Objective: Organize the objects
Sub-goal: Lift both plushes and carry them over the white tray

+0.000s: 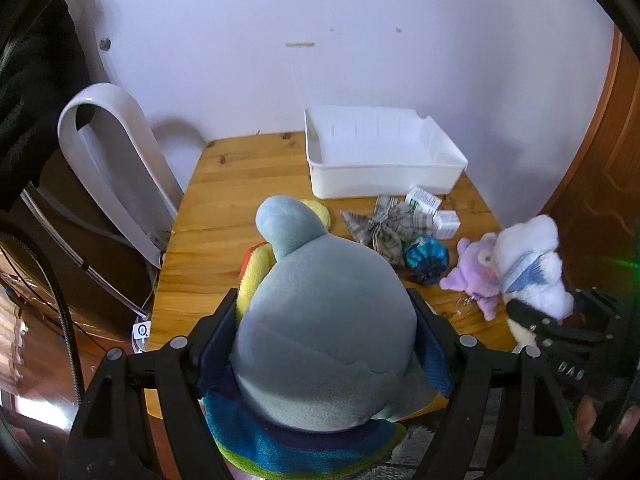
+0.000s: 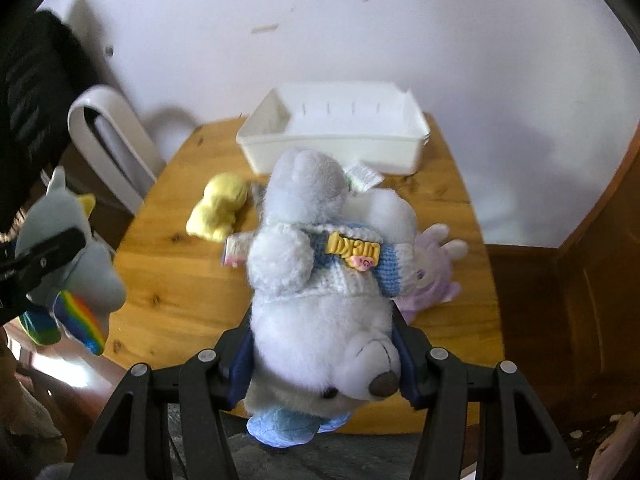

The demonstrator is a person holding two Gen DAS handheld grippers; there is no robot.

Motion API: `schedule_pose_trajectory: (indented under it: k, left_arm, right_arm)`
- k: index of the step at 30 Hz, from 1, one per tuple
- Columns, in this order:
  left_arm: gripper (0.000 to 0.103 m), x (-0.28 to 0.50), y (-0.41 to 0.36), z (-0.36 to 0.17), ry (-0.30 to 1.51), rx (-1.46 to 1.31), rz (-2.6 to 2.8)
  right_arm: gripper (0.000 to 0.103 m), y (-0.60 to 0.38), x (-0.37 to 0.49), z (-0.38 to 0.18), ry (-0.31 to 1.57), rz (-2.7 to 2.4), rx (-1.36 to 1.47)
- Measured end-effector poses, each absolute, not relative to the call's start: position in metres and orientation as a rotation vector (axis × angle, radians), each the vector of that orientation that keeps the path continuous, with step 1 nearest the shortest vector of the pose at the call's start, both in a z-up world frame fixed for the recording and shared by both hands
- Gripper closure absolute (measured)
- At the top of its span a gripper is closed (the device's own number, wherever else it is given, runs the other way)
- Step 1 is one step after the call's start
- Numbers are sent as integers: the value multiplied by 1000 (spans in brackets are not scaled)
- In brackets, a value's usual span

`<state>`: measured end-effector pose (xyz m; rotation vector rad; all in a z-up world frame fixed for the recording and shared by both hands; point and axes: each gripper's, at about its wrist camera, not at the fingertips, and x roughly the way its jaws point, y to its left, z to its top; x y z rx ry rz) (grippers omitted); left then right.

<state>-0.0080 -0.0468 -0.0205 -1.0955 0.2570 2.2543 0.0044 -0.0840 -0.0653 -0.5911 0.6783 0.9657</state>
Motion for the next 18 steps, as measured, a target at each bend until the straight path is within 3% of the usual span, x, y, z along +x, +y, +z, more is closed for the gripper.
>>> schedule_pose_trajectory:
  k: [18]
  left_arm:
    - [22, -49, 7, 60, 358, -944, 2312]
  right_arm:
    - [45, -65, 21, 65, 482, 1039, -556]
